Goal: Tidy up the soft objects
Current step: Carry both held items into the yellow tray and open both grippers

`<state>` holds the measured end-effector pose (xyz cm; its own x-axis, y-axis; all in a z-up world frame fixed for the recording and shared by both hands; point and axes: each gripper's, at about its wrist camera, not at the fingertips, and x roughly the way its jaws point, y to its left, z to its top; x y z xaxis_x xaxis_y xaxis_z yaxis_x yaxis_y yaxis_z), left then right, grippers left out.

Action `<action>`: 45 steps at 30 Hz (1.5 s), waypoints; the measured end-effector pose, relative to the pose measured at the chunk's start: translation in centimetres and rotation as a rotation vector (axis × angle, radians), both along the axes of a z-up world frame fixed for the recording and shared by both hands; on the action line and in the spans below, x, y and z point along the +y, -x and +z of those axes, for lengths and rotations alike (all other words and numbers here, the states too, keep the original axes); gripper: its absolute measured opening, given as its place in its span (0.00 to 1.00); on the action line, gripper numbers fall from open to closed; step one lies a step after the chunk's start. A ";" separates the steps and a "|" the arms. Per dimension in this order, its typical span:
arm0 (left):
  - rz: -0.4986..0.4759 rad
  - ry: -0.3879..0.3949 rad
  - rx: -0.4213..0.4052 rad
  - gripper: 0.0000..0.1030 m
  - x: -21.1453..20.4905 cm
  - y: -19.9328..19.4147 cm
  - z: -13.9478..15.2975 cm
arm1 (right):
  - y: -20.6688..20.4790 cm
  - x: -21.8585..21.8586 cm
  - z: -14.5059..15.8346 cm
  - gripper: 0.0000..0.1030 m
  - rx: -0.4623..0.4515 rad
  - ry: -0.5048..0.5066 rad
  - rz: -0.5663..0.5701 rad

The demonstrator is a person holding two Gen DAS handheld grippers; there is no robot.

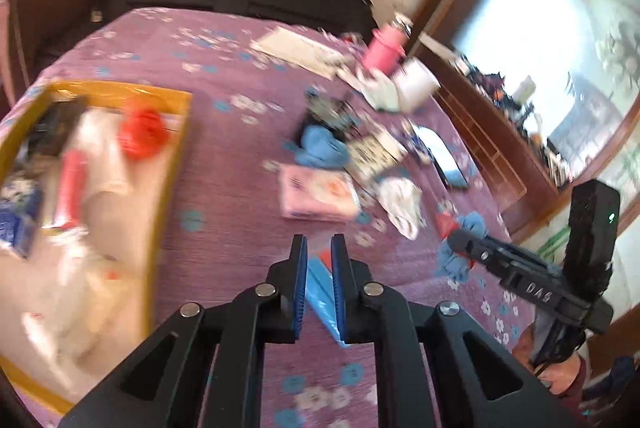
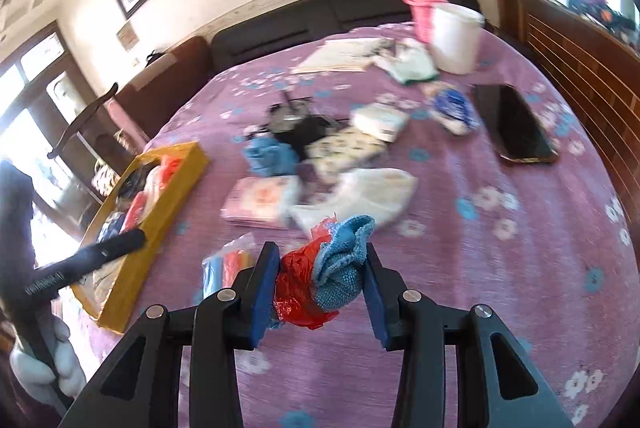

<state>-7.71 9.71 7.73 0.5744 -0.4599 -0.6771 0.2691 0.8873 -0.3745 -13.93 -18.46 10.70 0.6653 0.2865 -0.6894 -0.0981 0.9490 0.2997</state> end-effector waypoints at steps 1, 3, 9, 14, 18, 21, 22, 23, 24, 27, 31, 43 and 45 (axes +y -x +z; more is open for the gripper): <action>-0.001 0.002 0.010 0.11 0.5 0.0 -0.1 | -0.3 1.2 0.1 0.43 0.000 0.005 0.018; -0.005 -0.016 0.058 0.15 0.5 0.0 -1.3 | -0.7 2.5 0.2 0.43 0.002 0.005 0.038; 0.021 -0.056 0.171 0.76 -2.4 -0.5 -5.4 | -0.6 3.5 -0.1 0.43 0.006 0.013 0.041; 0.012 -0.265 0.202 0.99 -8.4 -2.4 -7.7 | 0.2 0.1 -0.4 0.43 0.017 0.002 -0.031; -0.046 -0.453 0.077 0.99 -12.1 -1.9 -8.5 | 0.9 -2.4 -0.5 0.43 0.019 -0.003 -0.077; -0.089 -0.417 0.037 0.46 -11.5 -1.0 -7.5 | 1.3 -3.5 -0.8 0.43 0.022 -0.008 -0.088; -0.104 -0.391 0.050 0.44 -11.0 -0.9 -7.3 | 1.4 -3.7 -1.0 0.43 0.024 -0.012 -0.091; -0.111 -0.345 0.071 0.44 -10.2 -0.9 -7.1 | 1.3 -3.7 -1.1 0.43 0.024 -0.016 -0.089; -0.110 -0.324 0.076 0.43 -9.3 -0.8 -6.9 | 1.4 -3.6 -1.1 0.43 0.023 -0.019 -0.087; -0.100 -0.236 0.079 0.43 -6.2 -0.4 -6.0 | 1.1 -2.9 -1.2 0.43 0.022 -0.027 -0.068; -0.053 -0.084 0.082 0.43 -1.0 0.5 -3.1 | 0.7 -0.7 -0.6 0.43 0.013 -0.014 -0.023; 0.342 -0.137 0.108 0.44 18.3 0.2 -1.1 | -4.0 12.2 2.3 0.43 -0.025 0.026 0.220; 0.386 -0.157 0.133 0.44 20.0 -0.2 -2.1 | -5.1 14.8 2.4 0.43 -0.022 0.036 0.261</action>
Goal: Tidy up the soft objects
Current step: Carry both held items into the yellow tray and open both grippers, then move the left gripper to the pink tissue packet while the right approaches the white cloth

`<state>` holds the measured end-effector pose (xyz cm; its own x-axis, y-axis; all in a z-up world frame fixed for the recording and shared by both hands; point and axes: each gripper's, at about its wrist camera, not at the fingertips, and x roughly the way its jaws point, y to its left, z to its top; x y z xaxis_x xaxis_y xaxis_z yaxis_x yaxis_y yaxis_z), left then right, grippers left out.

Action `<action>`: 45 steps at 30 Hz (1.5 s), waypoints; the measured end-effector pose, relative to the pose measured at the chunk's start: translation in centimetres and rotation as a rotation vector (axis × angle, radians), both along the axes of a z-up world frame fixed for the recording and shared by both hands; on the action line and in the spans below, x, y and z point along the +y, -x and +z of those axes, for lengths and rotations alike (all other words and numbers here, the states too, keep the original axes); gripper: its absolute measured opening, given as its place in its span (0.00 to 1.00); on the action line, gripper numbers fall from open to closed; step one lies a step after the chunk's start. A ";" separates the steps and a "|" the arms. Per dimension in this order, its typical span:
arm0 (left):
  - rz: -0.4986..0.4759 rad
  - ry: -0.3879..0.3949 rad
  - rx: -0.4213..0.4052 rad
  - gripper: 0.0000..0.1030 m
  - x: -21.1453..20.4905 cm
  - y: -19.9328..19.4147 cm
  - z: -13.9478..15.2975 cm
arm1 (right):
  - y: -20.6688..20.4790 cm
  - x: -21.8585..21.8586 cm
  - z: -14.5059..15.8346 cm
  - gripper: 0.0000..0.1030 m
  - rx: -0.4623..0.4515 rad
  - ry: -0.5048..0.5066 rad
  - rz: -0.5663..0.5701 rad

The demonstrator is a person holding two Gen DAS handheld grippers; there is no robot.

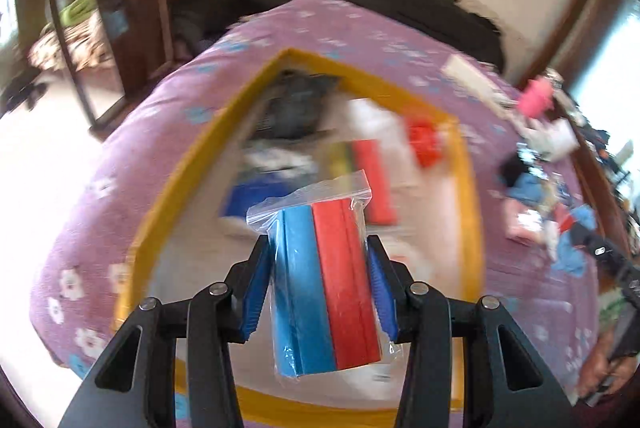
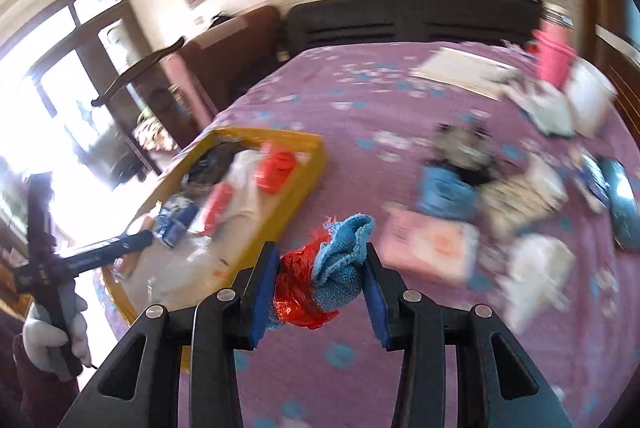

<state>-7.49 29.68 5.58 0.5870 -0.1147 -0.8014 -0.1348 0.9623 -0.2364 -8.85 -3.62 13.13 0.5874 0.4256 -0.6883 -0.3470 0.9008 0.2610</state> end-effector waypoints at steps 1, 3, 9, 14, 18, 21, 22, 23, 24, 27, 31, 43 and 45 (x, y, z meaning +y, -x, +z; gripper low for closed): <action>0.017 -0.012 0.007 0.44 0.6 -0.1 -0.4 | -0.7 1.6 0.0 0.43 0.004 0.003 0.024; 0.048 -0.054 0.019 0.47 1.4 -0.3 -1.0 | -1.9 3.9 0.0 0.43 0.015 0.005 0.056; 0.038 -0.064 -0.010 0.68 2.3 0.6 -0.8 | -5.2 10.6 -1.9 0.44 0.075 0.064 0.141; 0.034 -0.068 -0.073 0.74 2.9 1.8 0.2 | -7.5 13.0 -4.3 0.51 0.129 0.103 0.131; 0.034 -0.055 -0.121 0.76 2.8 2.8 1.2 | -8.1 11.5 -3.3 0.71 0.116 0.027 0.089; 0.029 -0.035 -0.147 0.77 2.5 3.3 1.8 | -7.9 9.2 -1.9 0.73 0.089 0.007 0.042; 0.025 -0.031 -0.156 0.77 2.2 3.6 2.0 | -7.7 8.0 -1.3 0.73 0.076 0.018 0.021; 0.020 -0.029 -0.163 0.77 2.0 3.8 2.2 | -7.5 7.1 -0.8 0.73 0.065 0.032 0.004; 0.009 -0.023 -0.176 0.77 1.6 4.1 2.5 | -7.3 6.0 -0.3 0.75 0.053 0.047 -0.013; -0.030 -0.021 -0.219 0.79 -0.1 4.9 3.3 | -6.4 1.5 1.5 0.82 0.010 0.126 -0.087; -0.088 -0.014 -0.265 0.83 -2.7 5.7 4.2 | -4.8 -4.4 4.0 1.00 -0.085 0.255 -0.174; -0.295 0.011 -0.245 0.84 -12.8 6.8 4.1 | -3.7 -16.5 -2.5 0.89 0.111 0.177 -0.368; -0.308 0.013 -0.227 0.84 -13.7 6.8 3.7 | -3.6 -15.0 -2.2 0.88 0.084 0.170 -0.322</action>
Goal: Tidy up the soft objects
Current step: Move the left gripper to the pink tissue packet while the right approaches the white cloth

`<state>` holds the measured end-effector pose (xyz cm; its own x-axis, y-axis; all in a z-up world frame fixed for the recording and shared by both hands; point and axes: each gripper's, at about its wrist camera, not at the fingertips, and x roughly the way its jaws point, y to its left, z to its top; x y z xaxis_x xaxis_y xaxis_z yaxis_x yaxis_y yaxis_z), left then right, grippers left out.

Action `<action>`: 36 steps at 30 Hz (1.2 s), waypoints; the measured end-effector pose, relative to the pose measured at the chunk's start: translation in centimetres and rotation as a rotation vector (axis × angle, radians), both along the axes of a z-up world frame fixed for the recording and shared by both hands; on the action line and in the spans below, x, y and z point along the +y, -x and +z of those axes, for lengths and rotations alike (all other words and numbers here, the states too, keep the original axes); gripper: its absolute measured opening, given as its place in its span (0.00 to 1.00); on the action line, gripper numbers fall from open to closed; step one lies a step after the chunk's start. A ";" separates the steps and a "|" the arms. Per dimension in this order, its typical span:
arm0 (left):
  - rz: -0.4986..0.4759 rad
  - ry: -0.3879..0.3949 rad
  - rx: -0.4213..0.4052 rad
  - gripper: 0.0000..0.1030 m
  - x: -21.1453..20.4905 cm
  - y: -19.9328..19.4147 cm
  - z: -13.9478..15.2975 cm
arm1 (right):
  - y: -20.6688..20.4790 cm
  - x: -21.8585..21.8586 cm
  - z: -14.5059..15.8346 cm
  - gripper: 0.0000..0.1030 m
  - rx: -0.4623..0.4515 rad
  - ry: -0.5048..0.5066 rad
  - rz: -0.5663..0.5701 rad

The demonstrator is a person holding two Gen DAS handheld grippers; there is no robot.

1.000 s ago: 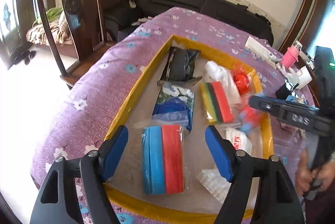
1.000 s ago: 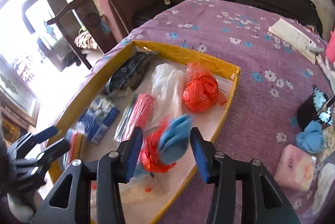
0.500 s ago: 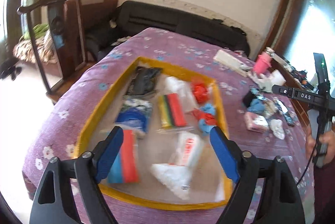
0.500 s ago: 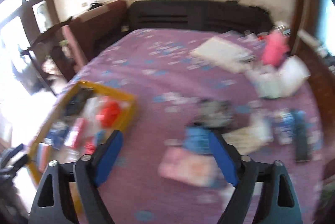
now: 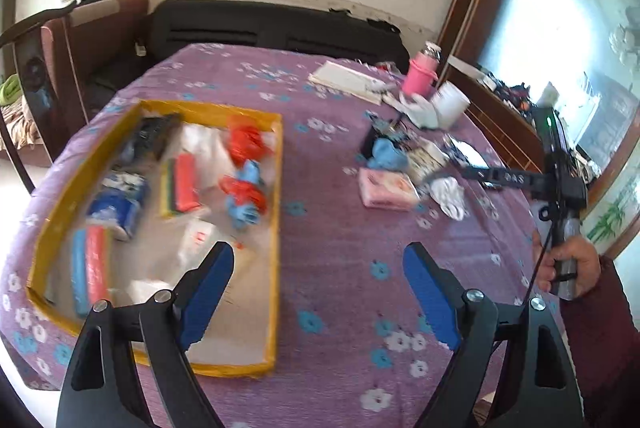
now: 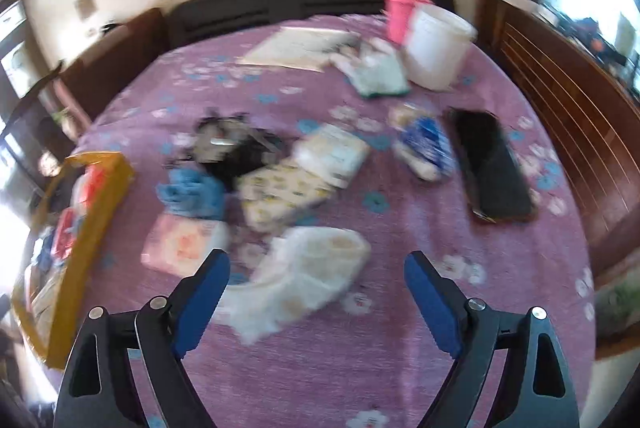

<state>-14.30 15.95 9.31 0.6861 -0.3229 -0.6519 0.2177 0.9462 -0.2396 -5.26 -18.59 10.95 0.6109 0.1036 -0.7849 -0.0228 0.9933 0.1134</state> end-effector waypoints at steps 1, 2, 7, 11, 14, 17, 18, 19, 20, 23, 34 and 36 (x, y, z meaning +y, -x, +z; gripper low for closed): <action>-0.006 0.002 0.010 0.84 -0.4 0.0 -0.2 | -0.1 1.7 0.1 0.84 -0.008 0.003 0.050; -0.009 0.004 0.019 0.84 -0.6 0.0 -0.4 | -0.3 2.8 0.1 0.81 -0.011 0.003 0.082; -0.017 -0.001 0.038 0.84 -1.5 0.4 -0.8 | -3.3 7.9 -1.8 0.64 0.030 0.010 0.170; -0.015 -0.009 0.039 0.84 -1.5 0.9 -0.8 | -5.8 9.6 -4.9 0.62 0.086 0.031 0.133; -0.013 -0.011 0.045 0.84 -1.2 0.9 -1.1 | -5.5 9.6 -5.3 0.62 0.098 -0.068 0.167; -0.009 0.006 0.063 0.84 -1.0 0.5 -1.5 | -3.6 10.7 -5.1 0.62 0.139 -0.116 0.275; -0.010 0.013 0.068 0.84 -1.0 0.4 -1.7 | -2.9 11.1 -5.1 0.62 0.152 -0.118 0.311; -0.012 0.018 0.071 0.84 -1.0 0.4 -1.8 | -1.8 11.9 -5.0 0.62 0.176 -0.147 0.376; -0.017 0.020 0.076 0.84 -1.1 0.3 -2.0 | -0.9 12.1 -4.9 0.62 0.194 -0.178 0.419; -0.033 0.018 0.083 0.84 -1.5 0.3 -2.3 | 1.6 11.0 -3.5 0.63 0.167 -0.232 0.482; -0.132 -0.024 0.169 0.83 -7.4 -4.4 -4.4 | 1.1 -3.6 -3.0 0.80 0.042 -0.230 -0.063; -0.132 -0.026 0.206 0.83 -8.3 -6.0 -5.3 | 0.6 -4.2 -4.1 0.79 0.063 -0.253 -0.092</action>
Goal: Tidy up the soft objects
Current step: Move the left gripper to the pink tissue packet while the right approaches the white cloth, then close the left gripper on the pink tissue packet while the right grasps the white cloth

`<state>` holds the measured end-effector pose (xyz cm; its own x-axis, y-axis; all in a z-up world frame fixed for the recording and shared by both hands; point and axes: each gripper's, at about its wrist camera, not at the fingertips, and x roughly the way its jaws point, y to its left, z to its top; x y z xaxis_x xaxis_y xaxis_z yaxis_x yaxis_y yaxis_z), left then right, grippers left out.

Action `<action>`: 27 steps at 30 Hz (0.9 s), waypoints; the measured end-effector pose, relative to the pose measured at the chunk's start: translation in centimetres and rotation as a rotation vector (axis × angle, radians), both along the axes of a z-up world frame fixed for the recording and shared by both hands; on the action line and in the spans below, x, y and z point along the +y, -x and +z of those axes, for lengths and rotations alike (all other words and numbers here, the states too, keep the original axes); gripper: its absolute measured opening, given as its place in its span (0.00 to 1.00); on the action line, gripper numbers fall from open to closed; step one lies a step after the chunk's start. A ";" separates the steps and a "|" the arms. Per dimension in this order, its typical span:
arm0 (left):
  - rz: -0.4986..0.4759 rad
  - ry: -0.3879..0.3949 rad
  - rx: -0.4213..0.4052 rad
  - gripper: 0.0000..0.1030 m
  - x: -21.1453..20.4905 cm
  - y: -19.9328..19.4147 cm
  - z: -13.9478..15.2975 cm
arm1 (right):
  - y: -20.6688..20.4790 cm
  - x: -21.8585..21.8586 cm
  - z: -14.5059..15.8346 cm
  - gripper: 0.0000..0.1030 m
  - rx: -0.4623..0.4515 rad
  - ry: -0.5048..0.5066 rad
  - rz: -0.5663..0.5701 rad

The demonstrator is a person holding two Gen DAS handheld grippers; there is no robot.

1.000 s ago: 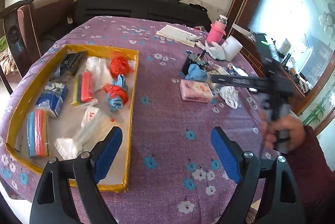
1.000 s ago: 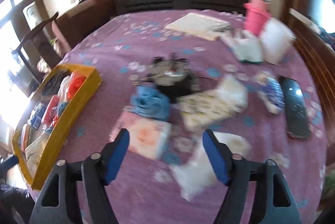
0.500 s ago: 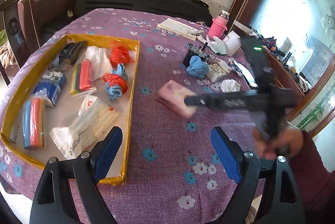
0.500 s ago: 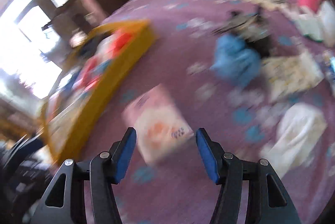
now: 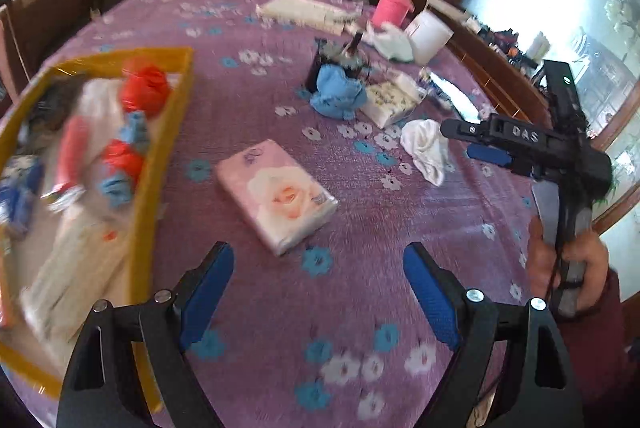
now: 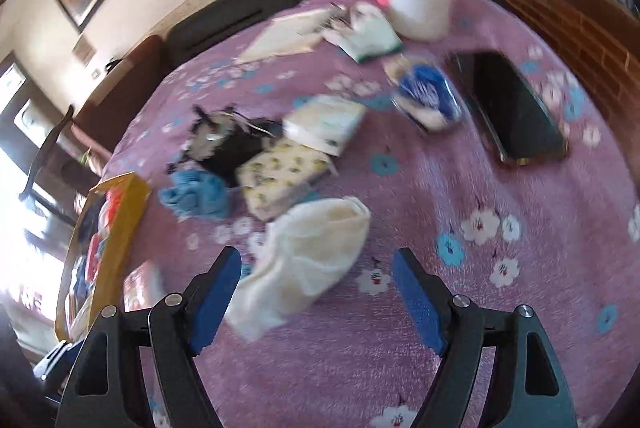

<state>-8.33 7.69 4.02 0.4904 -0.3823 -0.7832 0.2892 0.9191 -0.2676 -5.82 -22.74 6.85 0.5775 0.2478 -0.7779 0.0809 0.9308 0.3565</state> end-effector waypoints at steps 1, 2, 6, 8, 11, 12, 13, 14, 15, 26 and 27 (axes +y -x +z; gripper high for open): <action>0.003 -0.003 0.013 0.83 -0.4 -0.7 -0.3 | -0.4 -0.1 -0.6 0.79 0.012 -0.015 -0.008; 0.003 -0.017 0.023 0.83 -1.0 -1.6 -0.7 | -0.7 0.1 -1.0 0.79 0.017 -0.024 -0.009; 0.024 -0.085 0.030 0.83 -2.2 -3.9 -1.8 | -1.9 0.9 -1.6 0.79 0.012 -0.025 -0.003; 0.034 -0.109 0.043 0.83 -2.6 -4.9 -2.5 | -2.0 1.8 -1.5 0.79 0.003 -0.013 0.008; 0.063 -0.132 0.045 0.83 -2.7 -6.1 -3.2 | -2.6 3.1 -1.7 0.79 -0.003 0.024 0.029; 0.070 -0.143 0.040 0.83 -2.8 -6.5 -3.3 | -2.8 3.4 -1.8 0.79 -0.005 0.037 0.035; 0.075 -0.148 0.041 0.83 -2.9 -6.8 -3.4 | -2.9 3.5 -1.9 0.79 -0.006 0.044 0.037; 0.079 -0.151 0.035 0.83 -3.0 -7.1 -3.4 | -2.9 3.5 -1.9 0.79 -0.008 0.052 0.037; 0.082 -0.153 0.028 0.83 -3.2 -7.4 -3.5 | -3.0 3.6 -2.0 0.79 -0.007 0.058 0.038; 0.060 -0.235 -0.061 0.50 -4.2 -6.1 -2.9 | -2.4 4.2 -2.3 0.43 -0.022 0.189 0.030; 0.059 -0.224 -0.062 0.50 -4.1 -5.9 -2.7 | -2.2 4.1 -2.3 0.38 -0.022 0.179 0.032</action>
<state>-2.41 3.56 1.28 0.5569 -0.1714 -0.8127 0.2426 0.9694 -0.0382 -3.58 -18.64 4.60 0.5887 0.1244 -0.7988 0.0447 0.9816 0.1858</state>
